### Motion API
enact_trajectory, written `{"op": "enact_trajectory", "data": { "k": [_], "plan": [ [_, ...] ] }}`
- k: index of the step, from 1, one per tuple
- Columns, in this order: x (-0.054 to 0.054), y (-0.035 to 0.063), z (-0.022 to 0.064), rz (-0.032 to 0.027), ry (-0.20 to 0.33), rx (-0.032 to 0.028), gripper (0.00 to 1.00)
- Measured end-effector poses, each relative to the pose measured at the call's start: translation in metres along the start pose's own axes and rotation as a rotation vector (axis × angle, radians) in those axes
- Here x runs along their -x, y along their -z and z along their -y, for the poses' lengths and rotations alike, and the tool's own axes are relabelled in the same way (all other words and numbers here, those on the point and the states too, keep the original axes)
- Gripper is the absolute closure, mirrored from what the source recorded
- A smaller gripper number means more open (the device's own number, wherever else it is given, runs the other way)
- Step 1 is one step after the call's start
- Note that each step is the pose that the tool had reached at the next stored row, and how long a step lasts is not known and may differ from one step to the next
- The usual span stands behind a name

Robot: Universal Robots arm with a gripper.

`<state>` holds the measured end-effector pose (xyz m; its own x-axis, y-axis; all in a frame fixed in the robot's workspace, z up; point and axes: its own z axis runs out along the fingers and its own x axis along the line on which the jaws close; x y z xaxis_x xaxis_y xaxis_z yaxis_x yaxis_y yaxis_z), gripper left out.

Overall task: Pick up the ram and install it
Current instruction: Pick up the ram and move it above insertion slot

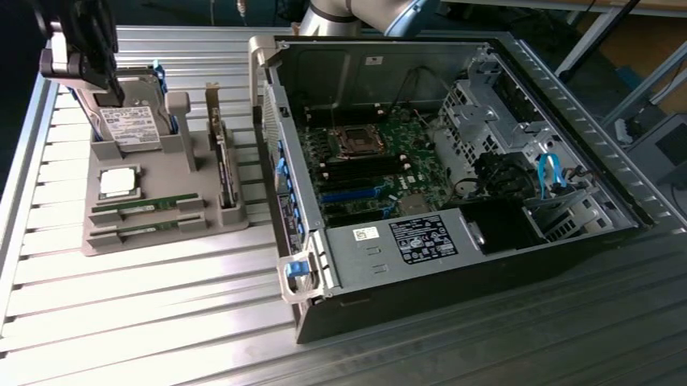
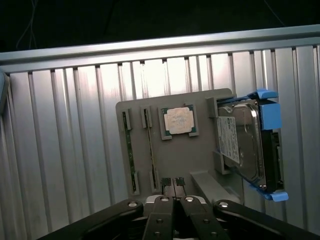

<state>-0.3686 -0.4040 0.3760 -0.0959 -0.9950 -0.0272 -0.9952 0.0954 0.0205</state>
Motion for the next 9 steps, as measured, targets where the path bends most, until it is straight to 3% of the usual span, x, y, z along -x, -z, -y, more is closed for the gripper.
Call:
{"op": "enact_trajectory", "data": {
  "k": [9],
  "plan": [
    [-0.0002, -0.0082, 0.0, 0.0, 0.005, -0.0013, 0.9]
  ]
}}
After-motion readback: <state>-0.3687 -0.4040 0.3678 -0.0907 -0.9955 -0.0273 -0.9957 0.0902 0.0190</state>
